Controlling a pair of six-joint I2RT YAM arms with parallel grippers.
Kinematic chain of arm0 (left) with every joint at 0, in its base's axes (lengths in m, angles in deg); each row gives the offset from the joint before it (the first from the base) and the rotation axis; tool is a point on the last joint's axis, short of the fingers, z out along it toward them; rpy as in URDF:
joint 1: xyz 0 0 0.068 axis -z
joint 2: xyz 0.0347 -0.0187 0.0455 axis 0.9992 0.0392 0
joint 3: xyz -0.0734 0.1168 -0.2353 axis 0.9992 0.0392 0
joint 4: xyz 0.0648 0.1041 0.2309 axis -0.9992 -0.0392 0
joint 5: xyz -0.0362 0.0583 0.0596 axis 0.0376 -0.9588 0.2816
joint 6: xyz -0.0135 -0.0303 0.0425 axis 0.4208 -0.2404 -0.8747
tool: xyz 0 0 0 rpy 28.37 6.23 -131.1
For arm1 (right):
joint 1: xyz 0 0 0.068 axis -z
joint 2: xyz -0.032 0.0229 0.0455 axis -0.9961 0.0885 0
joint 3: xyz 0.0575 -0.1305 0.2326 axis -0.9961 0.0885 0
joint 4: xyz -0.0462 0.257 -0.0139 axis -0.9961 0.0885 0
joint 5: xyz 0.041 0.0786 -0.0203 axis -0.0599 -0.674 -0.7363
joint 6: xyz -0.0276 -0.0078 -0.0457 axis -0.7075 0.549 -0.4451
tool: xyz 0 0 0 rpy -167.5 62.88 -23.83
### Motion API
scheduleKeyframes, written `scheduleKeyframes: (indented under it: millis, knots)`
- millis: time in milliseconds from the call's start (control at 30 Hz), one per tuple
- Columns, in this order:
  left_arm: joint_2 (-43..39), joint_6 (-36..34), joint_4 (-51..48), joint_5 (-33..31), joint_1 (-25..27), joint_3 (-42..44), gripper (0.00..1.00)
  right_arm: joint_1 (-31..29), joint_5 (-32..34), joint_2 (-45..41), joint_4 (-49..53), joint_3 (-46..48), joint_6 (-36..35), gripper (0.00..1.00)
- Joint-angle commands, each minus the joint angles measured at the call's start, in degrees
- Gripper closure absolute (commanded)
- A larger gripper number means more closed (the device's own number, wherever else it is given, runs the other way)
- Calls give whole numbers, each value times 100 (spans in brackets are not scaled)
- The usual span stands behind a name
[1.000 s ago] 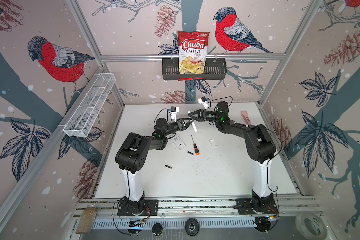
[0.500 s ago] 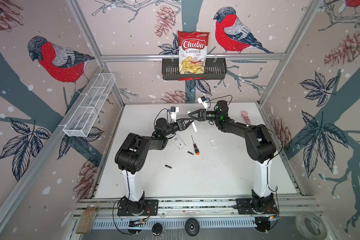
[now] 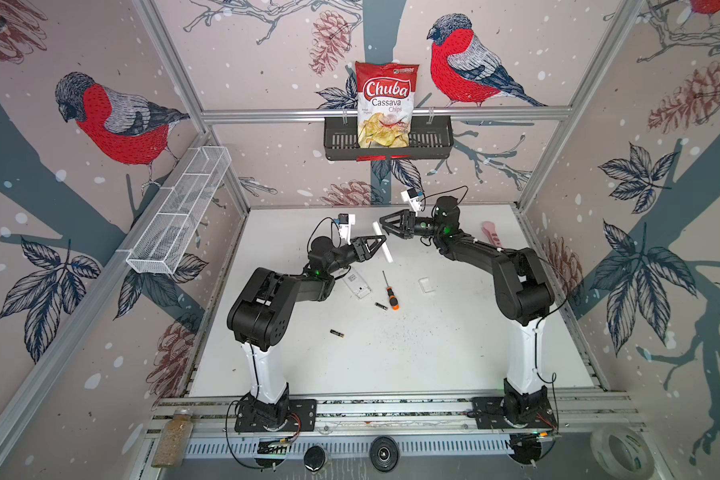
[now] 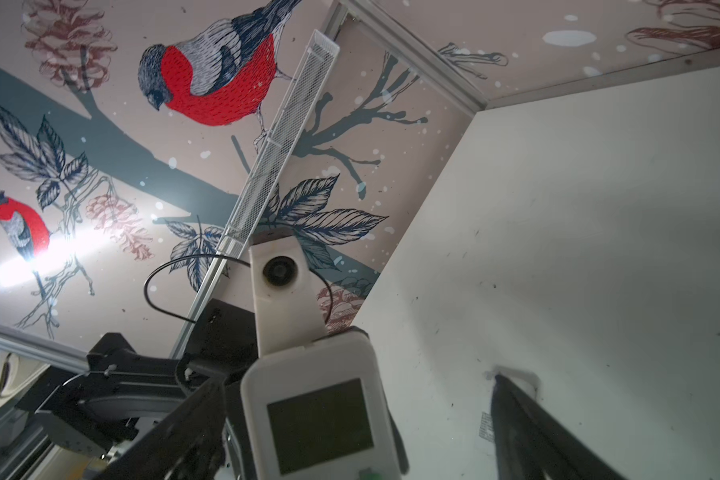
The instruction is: Unload the batteries from the remote control
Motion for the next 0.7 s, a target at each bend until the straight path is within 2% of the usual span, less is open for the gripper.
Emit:
scheduleKeyframes:
  millis: [0, 100, 167, 267, 367, 500, 600, 667]
  knots:
    - [-194, -277, -467, -370, -12, -42, 58, 122, 729, -306, 749, 158, -787, 1]
    - [-380, -453, -1368, -794, -12, -200, 58, 145, 1614, -734, 1404, 526, -1657, 1]
    - [-481, -457, -1870, -1057, -12, -323, 58, 110, 2167, -1091, 1396, 948, -1997, 1]
    - [-703, -371, -2124, -1399, -3, -318, 58, 10, 3075, -1686, 1039, 1781, -2242, 1]
    - [-868, -516, -2817, -1795, 70, -542, 58, -247, 4269, -2208, 762, 2588, -2231, 2]
    - [-932, -637, -3549, -2360, 218, -837, 59, -925, 5877, -2876, -36, 3653, -2320, 12]
    - [-933, -586, -3846, -2686, 303, -932, 60, -1272, 6339, -2976, -379, 3960, -2251, 28]
    - [-948, -534, -3942, -2805, 354, -953, 60, -1461, 6618, -3026, -661, 4141, -2304, 33]
